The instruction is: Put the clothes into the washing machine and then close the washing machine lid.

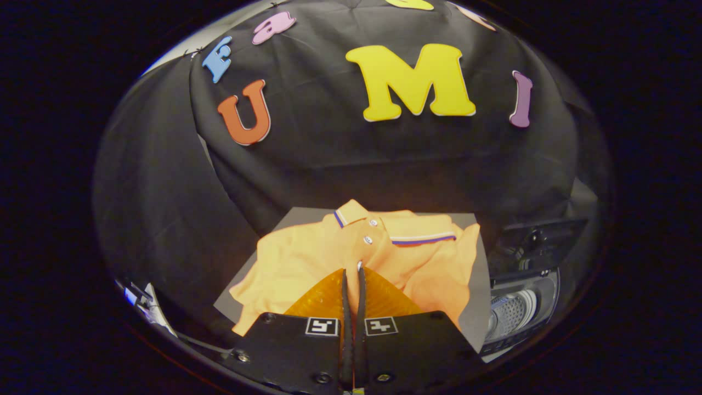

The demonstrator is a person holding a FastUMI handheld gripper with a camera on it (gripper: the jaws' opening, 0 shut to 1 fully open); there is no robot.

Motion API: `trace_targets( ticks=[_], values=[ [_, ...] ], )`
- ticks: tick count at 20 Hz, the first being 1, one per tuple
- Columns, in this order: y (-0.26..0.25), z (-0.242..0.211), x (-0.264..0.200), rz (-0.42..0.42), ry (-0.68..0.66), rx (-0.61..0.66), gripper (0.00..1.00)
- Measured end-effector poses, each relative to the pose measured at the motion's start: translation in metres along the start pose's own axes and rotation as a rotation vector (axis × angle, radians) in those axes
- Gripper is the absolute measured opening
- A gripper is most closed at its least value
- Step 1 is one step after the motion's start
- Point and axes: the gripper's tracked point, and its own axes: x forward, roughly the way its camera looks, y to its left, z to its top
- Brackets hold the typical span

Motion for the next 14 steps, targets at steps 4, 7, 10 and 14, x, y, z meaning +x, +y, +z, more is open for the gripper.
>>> trace_targets(
  ticks=[4,7,10,14],
  values=[
    [0.010,0.056,-0.050,0.048,-0.102,-0.003,0.05],
    [0.005,0.071,-0.072,0.043,-0.130,-0.030,0.04],
    [-0.022,0.084,-0.091,0.014,-0.155,-0.022,0.04],
    [-0.081,0.102,-0.127,-0.008,-0.198,0.028,0.04]
  ],
)
